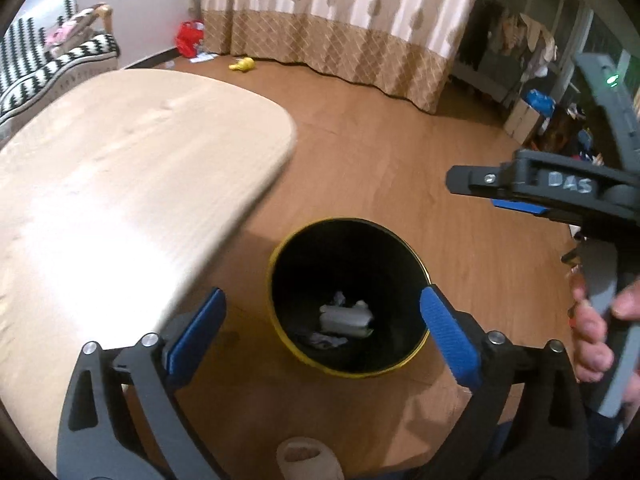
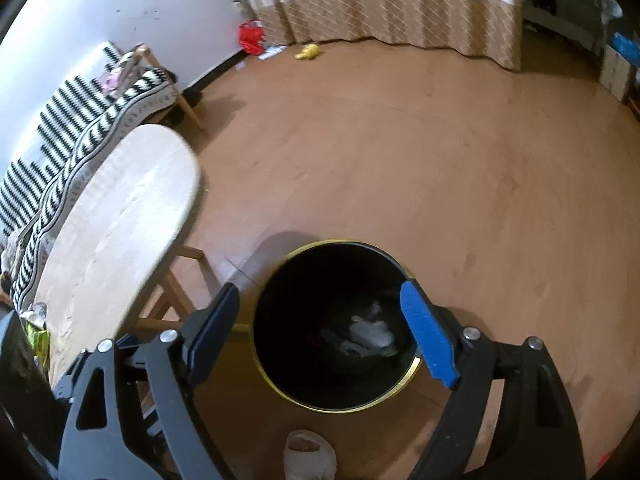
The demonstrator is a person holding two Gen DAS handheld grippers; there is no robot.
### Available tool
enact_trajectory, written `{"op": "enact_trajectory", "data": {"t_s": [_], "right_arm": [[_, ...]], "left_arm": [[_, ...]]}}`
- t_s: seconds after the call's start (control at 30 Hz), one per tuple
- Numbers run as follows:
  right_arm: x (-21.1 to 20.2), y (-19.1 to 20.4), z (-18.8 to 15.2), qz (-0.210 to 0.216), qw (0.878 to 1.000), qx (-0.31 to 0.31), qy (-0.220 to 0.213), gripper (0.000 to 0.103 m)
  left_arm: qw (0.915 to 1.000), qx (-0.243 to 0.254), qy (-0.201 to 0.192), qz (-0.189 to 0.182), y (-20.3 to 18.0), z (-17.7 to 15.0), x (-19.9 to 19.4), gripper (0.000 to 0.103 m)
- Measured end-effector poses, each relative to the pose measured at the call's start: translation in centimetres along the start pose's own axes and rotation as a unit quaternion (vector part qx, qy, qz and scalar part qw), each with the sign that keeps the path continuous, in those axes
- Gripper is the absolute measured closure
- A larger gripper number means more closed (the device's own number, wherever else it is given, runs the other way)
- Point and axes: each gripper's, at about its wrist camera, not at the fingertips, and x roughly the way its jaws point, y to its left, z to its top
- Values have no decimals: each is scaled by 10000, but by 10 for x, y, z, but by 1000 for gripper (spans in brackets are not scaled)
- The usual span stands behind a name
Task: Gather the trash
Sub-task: 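Move both tools back over the remaining trash on the table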
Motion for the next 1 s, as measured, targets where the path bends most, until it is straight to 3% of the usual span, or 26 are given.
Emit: {"op": "enact_trajectory", "data": {"t_s": [0.13, 0.27, 0.4, 0.6, 0.7, 0.87, 1.0], "right_arm": [[-5, 50, 0, 225, 9987, -437, -102, 22], [-3, 111, -6, 512, 9947, -892, -89, 22], [3, 184, -20, 897, 9866, -1364, 31, 22], [6, 303, -62, 1496, 9641, -2179, 257, 22], [8, 358, -86, 1788, 9493, -2553, 404, 22], [10, 430, -124, 2113, 9277, -3022, 588, 22], [17, 467, -139, 2248, 9208, -3103, 729, 22]], "left_arm": [[9982, -191, -293, 487, 43, -17, -56, 7], [9914, -740, -416, 995, 102, -35, -111, 7], [9753, -1466, -601, 1542, 167, -65, -173, 7], [9404, -2372, -729, 2324, 253, -125, -254, 7], [9276, -2722, -754, 2444, 284, -149, -281, 7], [9150, -2986, -696, 2622, 315, -180, -305, 7], [9056, -3229, -747, 2645, 337, -195, -308, 7]]}}
